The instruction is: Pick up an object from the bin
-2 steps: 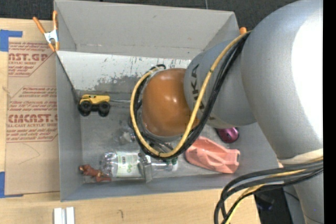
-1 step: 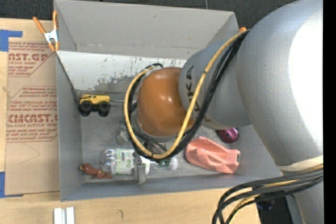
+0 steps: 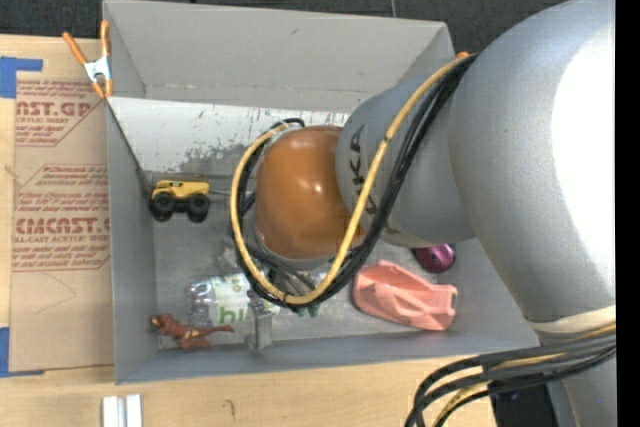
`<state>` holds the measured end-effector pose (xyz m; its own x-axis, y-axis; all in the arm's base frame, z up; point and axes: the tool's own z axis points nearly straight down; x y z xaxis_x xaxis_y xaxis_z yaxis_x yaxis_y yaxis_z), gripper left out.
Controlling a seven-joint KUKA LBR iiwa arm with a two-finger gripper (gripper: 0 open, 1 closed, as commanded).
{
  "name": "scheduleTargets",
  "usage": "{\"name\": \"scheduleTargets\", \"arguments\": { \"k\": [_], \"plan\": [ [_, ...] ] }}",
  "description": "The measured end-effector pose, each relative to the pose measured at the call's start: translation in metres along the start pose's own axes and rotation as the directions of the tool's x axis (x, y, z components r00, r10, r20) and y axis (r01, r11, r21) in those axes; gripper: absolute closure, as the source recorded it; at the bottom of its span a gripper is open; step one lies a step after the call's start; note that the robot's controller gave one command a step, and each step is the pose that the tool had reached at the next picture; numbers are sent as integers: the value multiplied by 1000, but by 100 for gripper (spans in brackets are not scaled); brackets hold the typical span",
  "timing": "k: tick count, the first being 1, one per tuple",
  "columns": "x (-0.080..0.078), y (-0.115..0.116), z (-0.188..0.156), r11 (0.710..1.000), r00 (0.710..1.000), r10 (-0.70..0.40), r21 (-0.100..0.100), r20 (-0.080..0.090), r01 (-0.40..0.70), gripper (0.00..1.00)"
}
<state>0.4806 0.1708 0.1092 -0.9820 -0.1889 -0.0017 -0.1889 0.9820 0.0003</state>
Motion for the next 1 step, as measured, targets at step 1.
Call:
{"name": "scheduleTargets", "arguments": {
  "k": [1],
  "plan": [
    [-4,9,39,999,999,37,-2,11,-37,0]
  ]
}}
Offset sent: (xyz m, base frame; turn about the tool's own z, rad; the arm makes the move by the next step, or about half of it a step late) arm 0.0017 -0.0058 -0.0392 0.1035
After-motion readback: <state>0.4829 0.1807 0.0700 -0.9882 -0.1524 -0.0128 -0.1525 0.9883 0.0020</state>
